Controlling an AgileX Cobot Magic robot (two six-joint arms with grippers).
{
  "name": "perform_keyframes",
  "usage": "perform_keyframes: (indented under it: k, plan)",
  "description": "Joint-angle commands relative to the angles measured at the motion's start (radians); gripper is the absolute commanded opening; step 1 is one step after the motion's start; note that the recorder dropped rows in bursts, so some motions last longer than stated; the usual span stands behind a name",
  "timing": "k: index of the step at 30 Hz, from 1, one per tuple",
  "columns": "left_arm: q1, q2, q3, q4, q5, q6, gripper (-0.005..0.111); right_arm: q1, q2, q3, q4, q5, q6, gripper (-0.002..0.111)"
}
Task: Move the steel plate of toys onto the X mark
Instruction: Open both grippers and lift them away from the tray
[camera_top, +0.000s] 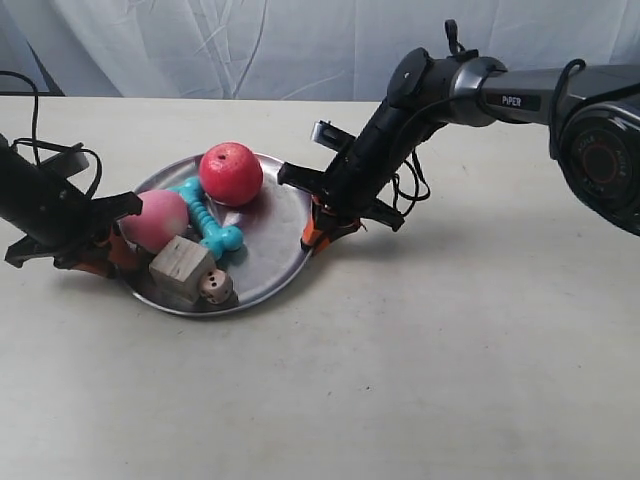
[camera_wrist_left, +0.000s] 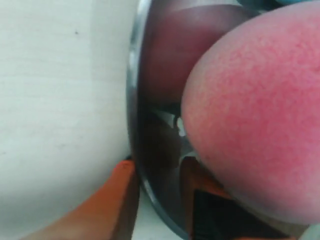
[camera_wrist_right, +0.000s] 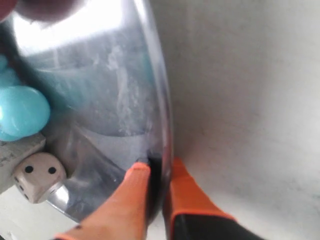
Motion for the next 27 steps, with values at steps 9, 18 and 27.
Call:
perform_keyframes:
  k: [9, 18, 27]
  plan:
    - [-0.020, 0.006, 0.005, -0.019, 0.039, 0.009, 0.037, 0.027, 0.005, -0.003, 0.033, -0.013, -0.032, 0.051]
    - [-0.020, -0.060, 0.005, 0.119, 0.031, -0.099, 0.036, 0.024, -0.041, -0.003, -0.172, 0.036, 0.046, 0.045]
    - [-0.020, -0.179, 0.005, 0.342, 0.011, -0.251, 0.018, 0.022, -0.123, -0.003, -0.490, 0.072, 0.154, 0.045]
